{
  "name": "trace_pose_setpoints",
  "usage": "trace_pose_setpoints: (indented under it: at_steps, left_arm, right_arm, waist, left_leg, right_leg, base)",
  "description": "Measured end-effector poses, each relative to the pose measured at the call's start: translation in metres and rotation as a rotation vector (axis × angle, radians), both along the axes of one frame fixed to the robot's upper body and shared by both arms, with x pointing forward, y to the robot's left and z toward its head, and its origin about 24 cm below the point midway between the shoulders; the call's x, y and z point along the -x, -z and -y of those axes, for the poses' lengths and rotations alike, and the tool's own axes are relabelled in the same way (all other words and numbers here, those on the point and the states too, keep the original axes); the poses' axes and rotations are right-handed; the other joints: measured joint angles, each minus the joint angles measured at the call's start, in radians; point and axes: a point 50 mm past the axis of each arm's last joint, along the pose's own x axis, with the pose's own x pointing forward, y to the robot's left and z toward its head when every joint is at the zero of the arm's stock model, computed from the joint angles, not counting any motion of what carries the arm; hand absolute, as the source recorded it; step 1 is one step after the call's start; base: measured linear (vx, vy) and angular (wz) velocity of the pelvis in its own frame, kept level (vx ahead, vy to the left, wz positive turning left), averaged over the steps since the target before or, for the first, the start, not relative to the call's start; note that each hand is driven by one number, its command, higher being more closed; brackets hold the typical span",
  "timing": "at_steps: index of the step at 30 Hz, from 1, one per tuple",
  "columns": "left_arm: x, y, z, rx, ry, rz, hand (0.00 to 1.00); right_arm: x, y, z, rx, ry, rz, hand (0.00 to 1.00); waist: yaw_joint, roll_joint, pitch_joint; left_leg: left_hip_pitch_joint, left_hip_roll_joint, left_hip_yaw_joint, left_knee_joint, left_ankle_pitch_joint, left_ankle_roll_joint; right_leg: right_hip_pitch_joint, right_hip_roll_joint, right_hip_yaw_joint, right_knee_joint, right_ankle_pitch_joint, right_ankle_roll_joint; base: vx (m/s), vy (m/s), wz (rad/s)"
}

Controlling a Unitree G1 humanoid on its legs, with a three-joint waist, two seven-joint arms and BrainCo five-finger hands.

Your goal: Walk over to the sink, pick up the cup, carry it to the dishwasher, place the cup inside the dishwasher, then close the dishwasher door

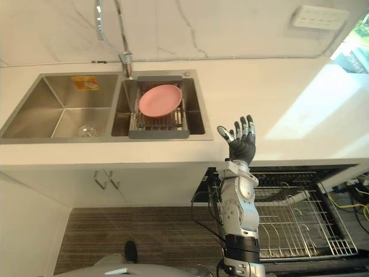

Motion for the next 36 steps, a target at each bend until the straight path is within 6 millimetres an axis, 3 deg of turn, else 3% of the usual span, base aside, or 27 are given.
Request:
trace_pose_setpoints:
  at_steps: [1, 3, 4, 5, 6, 7, 9, 10, 11, 12, 14, 16, 20, 27, 33, 35, 36]
  left_arm:
    - [0.0, 0.0, -0.003, -0.005, 0.031, -0.004, 0.0]
    - [0.0, -0.001, -0.006, -0.015, 0.092, -0.014, 0.0]
    - [0.0, -0.001, -0.005, -0.015, 0.126, -0.021, 0.0]
    - [-0.002, -0.001, -0.008, -0.028, 0.153, -0.021, 0.0]
    - [-0.004, -0.001, -0.008, -0.03, 0.17, -0.021, 0.0]
    - [-0.007, -0.002, -0.012, -0.037, 0.198, -0.026, 0.0]
    - [-0.005, -0.003, -0.015, -0.03, 0.202, -0.05, 0.0]
    - [-0.001, -0.003, -0.015, -0.026, 0.2, -0.067, 0.0]
    - [0.003, -0.004, -0.018, -0.027, 0.196, -0.081, 0.0]
    - [0.003, -0.004, -0.018, -0.026, 0.195, -0.084, 0.0]
    - [0.004, -0.002, -0.008, 0.008, 0.207, -0.081, 0.0]
    - [0.005, -0.002, -0.007, 0.008, 0.229, -0.083, 0.0]
    - [0.004, -0.001, -0.004, -0.016, 0.239, -0.042, 0.0]
    - [-0.001, 0.0, -0.005, -0.057, 0.293, 0.026, 0.0]
    - [-0.012, -0.002, -0.006, -0.134, 0.378, 0.118, 0.0]
    - [-0.012, -0.002, -0.006, -0.139, 0.402, 0.125, 0.0]
    - [-0.011, -0.004, -0.007, -0.146, 0.437, 0.127, 0.0]
  right_arm:
    - [0.0, 0.004, 0.002, 0.003, 0.025, -0.016, 0.0]
    - [0.001, 0.011, 0.006, -0.005, 0.048, -0.048, 0.0]
    - [0.001, 0.016, 0.01, -0.01, 0.067, -0.069, 0.0]
    - [0.003, 0.019, 0.01, -0.01, 0.071, -0.08, 0.0]
    - [0.005, 0.02, 0.011, -0.003, 0.074, -0.082, 0.0]
    - [0.006, 0.019, 0.012, 0.005, 0.083, -0.079, 0.0]
    - [0.008, 0.018, 0.015, 0.008, 0.095, -0.071, 0.0]
    - [0.01, 0.019, 0.016, 0.01, 0.1, -0.074, 0.0]
    - [0.011, 0.02, 0.016, 0.009, 0.101, -0.076, 0.0]
    - [0.011, 0.02, 0.017, 0.011, 0.104, -0.077, 0.0]
    - [0.011, 0.012, 0.018, 0.021, 0.098, -0.039, 0.0]
    - [0.012, 0.009, 0.02, 0.028, 0.098, -0.025, 0.0]
    - [0.017, 0.006, 0.034, 0.039, 0.143, -0.013, 0.0]
    - [0.02, -0.015, 0.03, 0.102, 0.085, 0.089, 0.0]
    - [0.019, -0.022, 0.027, 0.351, 0.108, 0.047, 0.0]
    - [0.017, -0.023, 0.026, 0.497, 0.121, 0.004, 0.0]
    - [0.008, -0.023, 0.02, 0.692, 0.094, -0.052, 0.0]
  waist:
    - [-0.002, -0.006, -0.003]
    - [-0.012, -0.016, -0.004]
    - [-0.023, -0.006, -0.01]
    - [-0.024, -0.008, -0.007]
    - [-0.025, -0.005, -0.005]
    - [-0.029, -0.014, -0.006]
    - [-0.03, -0.029, -0.012]
    - [-0.04, -0.036, -0.019]
    - [-0.046, -0.061, -0.027]
    - [-0.043, -0.069, -0.035]
    - [-0.018, -0.009, -0.043]
    - [-0.026, 0.008, -0.04]
    - [-0.048, 0.019, -0.047]
    - [-0.046, 0.017, -0.052]
    - [-0.038, 0.019, -0.054]
    - [-0.034, 0.019, -0.057]
    - [-0.03, 0.017, -0.06]
  left_leg:
    - [-0.003, -0.014, -0.015, 0.0, -0.006, 0.009]
    - [0.005, -0.03, -0.049, 0.001, -0.01, 0.025]
    - [0.023, -0.027, -0.092, 0.007, -0.008, 0.046]
    - [0.03, -0.002, -0.129, 0.007, -0.016, 0.052]
    - [0.031, 0.008, -0.148, 0.007, -0.018, 0.052]
    - [0.039, 0.021, -0.182, 0.007, -0.022, 0.046]
    - [0.063, 0.017, -0.198, 0.007, -0.022, 0.033]
    - [0.07, 0.007, -0.21, 0.007, -0.027, 0.027]
    - [0.083, -0.016, -0.213, 0.007, -0.036, 0.016]
    - [0.09, -0.018, -0.216, 0.007, -0.042, 0.013]
    - [0.094, 0.025, -0.189, 0.006, -0.061, -0.013]
    - [0.099, 0.044, -0.171, 0.001, -0.067, -0.021]
    - [0.138, 0.063, -0.137, 0.006, -0.079, -0.039]
    - [0.15, 0.063, -0.102, 0.001, -0.102, -0.034]
    - [0.151, 0.06, -0.063, 0.001, -0.102, -0.031]
    - [0.153, 0.056, -0.062, 0.001, -0.103, -0.031]
    - [0.153, 0.054, -0.06, 0.001, -0.102, -0.031]
  right_leg:
    - [-0.017, -0.025, 0.021, 0.059, -0.018, -0.104]
    - [-0.053, -0.053, 0.132, 0.156, 0.033, -0.138]
    - [-0.102, -0.059, 0.226, 0.257, 0.06, -0.135]
    - [-0.145, -0.004, 0.282, 0.31, -0.029, -0.052]
    - [-0.163, 0.034, 0.299, 0.312, -0.076, -0.04]
    - [-0.203, 0.12, 0.318, 0.296, -0.141, -0.045]
    - [-0.242, 0.156, 0.326, 0.277, -0.15, -0.055]
    - [-0.259, 0.163, 0.328, 0.234, -0.111, -0.063]
    - [-0.259, 0.161, 0.331, 0.151, 0.002, -0.057]
    - [-0.247, 0.161, 0.335, 0.133, -0.009, -0.041]
    - [-0.204, 0.231, 0.347, 0.009, 0.019, -0.029]
    - [-0.184, 0.264, 0.349, -0.037, 0.038, -0.034]
    - [-0.126, 0.294, 0.349, -0.092, 0.053, -0.032]
    - [-0.075, 0.323, 0.359, -0.222, 0.123, -0.027]
    - [-0.055, 0.328, 0.374, -0.279, 0.158, -0.021]
    - [-0.046, 0.327, 0.372, -0.294, 0.164, -0.018]
    - [-0.045, 0.327, 0.37, -0.298, 0.167, -0.015]
  base:
    - [0.13, 0.095, 0.4]
    - [0.16, 0.082, 0.58]
    - [0.25, 0.016, 0.79]
    - [0.2, -0.034, 0.71]
    - [0.21, -0.056, 0.78]
    - [0.12, -0.026, 0.66]
    - [0.15, -0.03, 0.66]
    - [0.17, -0.059, 0.8]
    - [0.13, -0.078, 0.67]
    - [0.15, -0.124, 0.22]
    - [0.12, -0.126, -0.3]
    - [0.06, -0.083, -0.28]
    - [0.09, -0.054, -0.08]
    - [-0.02, 0.006, -0.12]
    - [0.0, 0.005, -0.04]
    - [0.0, 0.0, 0.0]
    - [0.0, 0.0, 0.0]
